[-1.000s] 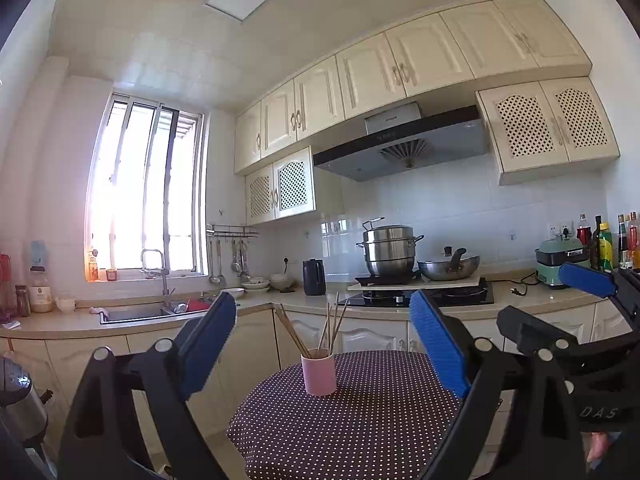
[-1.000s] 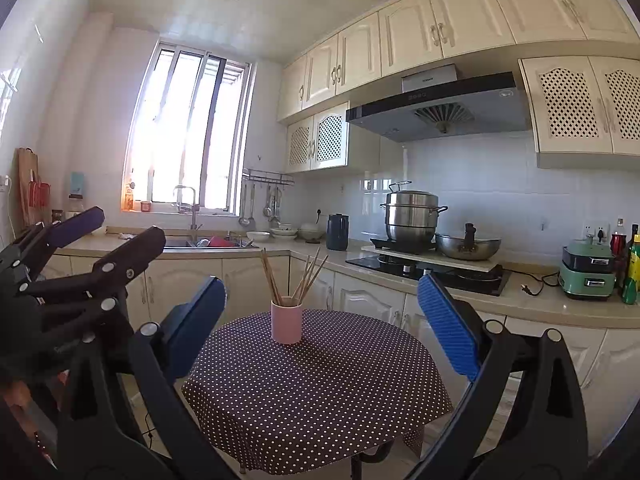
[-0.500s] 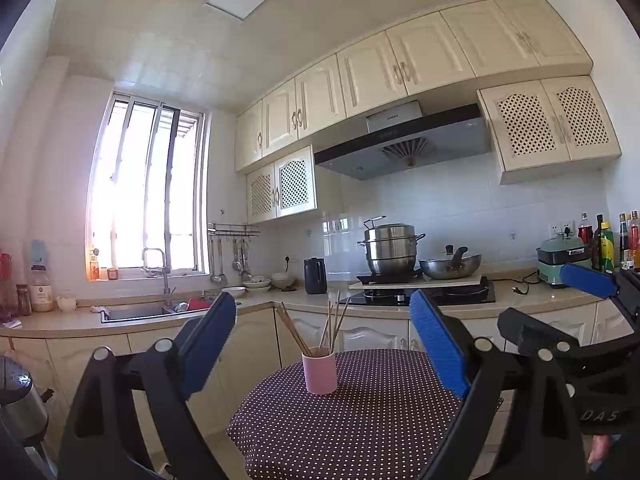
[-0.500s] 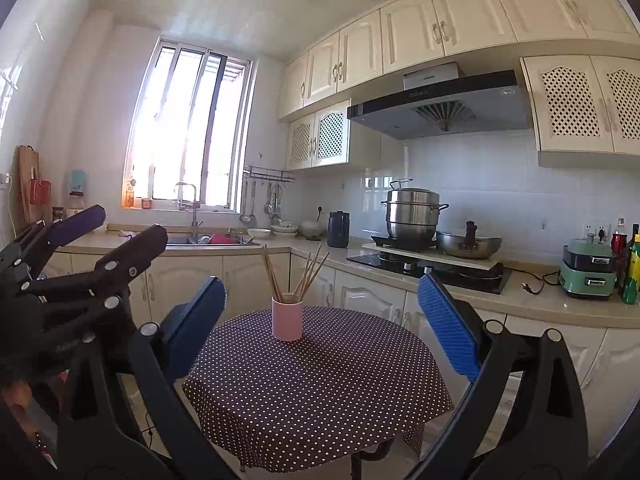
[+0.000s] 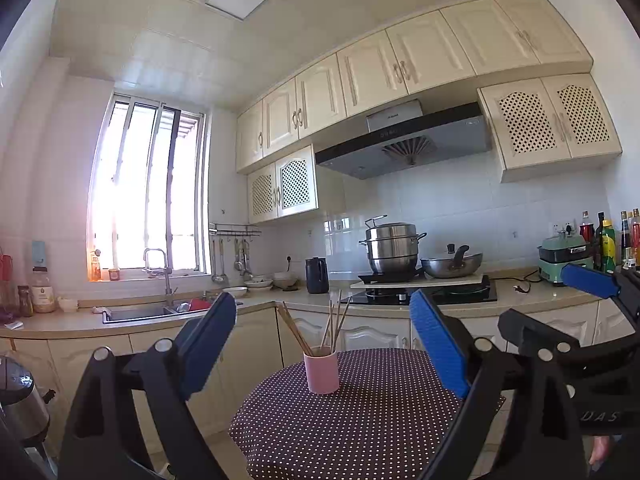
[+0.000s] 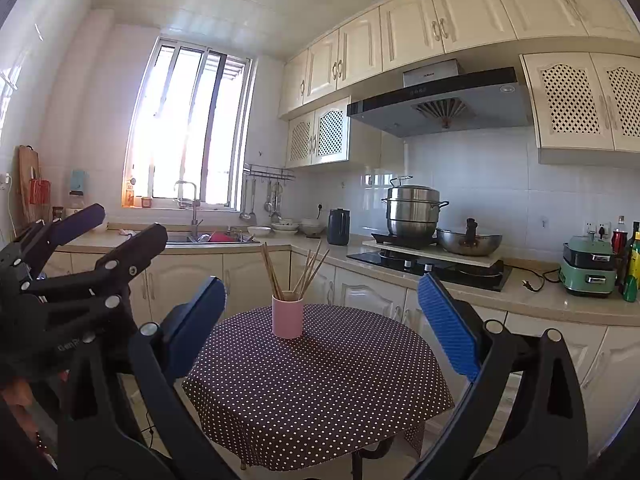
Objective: Organize utensils
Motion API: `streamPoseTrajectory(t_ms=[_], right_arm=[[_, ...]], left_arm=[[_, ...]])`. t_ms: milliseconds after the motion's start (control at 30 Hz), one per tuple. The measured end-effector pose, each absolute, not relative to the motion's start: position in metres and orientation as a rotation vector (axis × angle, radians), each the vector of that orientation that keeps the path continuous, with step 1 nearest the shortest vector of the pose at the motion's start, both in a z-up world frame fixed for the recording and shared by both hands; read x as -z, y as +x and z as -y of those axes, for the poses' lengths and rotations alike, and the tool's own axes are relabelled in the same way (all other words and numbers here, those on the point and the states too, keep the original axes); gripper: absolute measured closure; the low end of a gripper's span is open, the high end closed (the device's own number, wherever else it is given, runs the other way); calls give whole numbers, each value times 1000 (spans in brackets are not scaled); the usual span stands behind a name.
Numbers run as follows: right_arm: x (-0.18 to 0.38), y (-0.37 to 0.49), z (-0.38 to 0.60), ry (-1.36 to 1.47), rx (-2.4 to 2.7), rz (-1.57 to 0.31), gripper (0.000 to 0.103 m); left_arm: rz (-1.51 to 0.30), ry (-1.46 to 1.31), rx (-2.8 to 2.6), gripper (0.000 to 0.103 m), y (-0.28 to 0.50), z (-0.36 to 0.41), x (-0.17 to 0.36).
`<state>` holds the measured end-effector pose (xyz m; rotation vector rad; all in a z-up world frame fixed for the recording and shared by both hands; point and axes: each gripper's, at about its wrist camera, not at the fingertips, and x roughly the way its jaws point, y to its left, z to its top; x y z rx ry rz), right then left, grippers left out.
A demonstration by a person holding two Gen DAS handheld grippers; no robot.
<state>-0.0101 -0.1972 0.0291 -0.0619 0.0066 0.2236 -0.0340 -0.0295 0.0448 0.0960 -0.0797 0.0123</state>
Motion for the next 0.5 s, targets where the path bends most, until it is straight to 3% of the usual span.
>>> streamPoseTrajectory(t_ms=[500], right_arm=[[-29, -10, 197, -64, -225, -7, 8]], left_arm=[[82, 96, -13, 16, -33, 28, -45]])
